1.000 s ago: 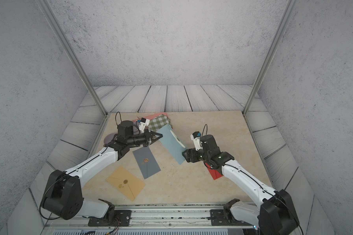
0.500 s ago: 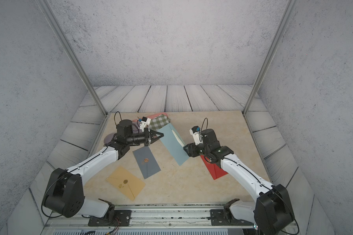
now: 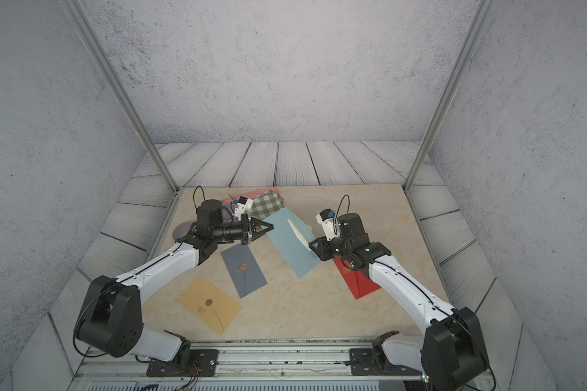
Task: Open the envelope
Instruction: Open the envelope flap on the envelope, then place the envelope at the center of the board.
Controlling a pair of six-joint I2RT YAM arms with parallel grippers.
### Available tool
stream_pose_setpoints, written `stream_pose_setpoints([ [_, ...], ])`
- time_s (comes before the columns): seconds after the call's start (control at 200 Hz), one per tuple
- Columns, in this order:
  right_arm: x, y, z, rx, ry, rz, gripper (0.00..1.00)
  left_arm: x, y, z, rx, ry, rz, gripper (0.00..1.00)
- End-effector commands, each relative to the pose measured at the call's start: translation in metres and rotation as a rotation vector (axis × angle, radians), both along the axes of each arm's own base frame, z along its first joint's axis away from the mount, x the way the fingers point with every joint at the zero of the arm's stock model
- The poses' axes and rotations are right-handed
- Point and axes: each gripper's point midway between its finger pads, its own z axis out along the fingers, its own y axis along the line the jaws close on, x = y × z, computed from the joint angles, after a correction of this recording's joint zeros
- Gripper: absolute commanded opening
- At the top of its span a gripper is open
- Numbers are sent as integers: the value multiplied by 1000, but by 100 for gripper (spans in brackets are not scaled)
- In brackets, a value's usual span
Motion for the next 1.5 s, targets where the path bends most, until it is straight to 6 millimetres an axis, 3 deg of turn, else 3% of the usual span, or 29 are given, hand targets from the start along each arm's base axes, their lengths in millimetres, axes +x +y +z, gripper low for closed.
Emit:
stream_pose_setpoints([
  [0.0, -2, -1, 3, -1, -18, 14, 20, 1, -1, 4, -1, -31, -30, 0],
  [0.37, -5, -3, 2, -4, -23, 18, 0, 3, -1, -8, 19, -13, -35, 6],
  [0.48, -4, -3, -1, -1, -20, 11, 0, 3, -1, -10, 28, -10, -35, 12],
  [0.57, -3, -4, -4, -2, -10, 3, 0, 4, 1, -15, 44, -4, -23, 23],
  [0.616, -2, -3, -5, -3, -5, -3, 0, 6, 4, -23, 75, 16, 1, 30],
  [0.696, 2, -6, -9, -18, 9, -26, 0, 8, 12, -37, 131, 37, 51, 31],
  [0.921, 24, -17, -49, -120, 119, -146, 0, 7, 39, -58, 296, 54, 152, 39],
  [1.121, 47, 0, -74, -52, 186, -182, 0, 2, 51, -53, 356, 10, 187, 39],
  [1.211, 62, -3, -90, -63, 219, -258, 1, -1, 52, -52, 355, 5, 187, 39],
  [1.366, 83, -6, -118, -107, 272, -346, 5, -6, 53, -54, 346, 6, 193, 39],
  [1.496, 95, -4, -139, -132, 322, -374, 15, -7, 53, -54, 344, -1, 194, 39],
])
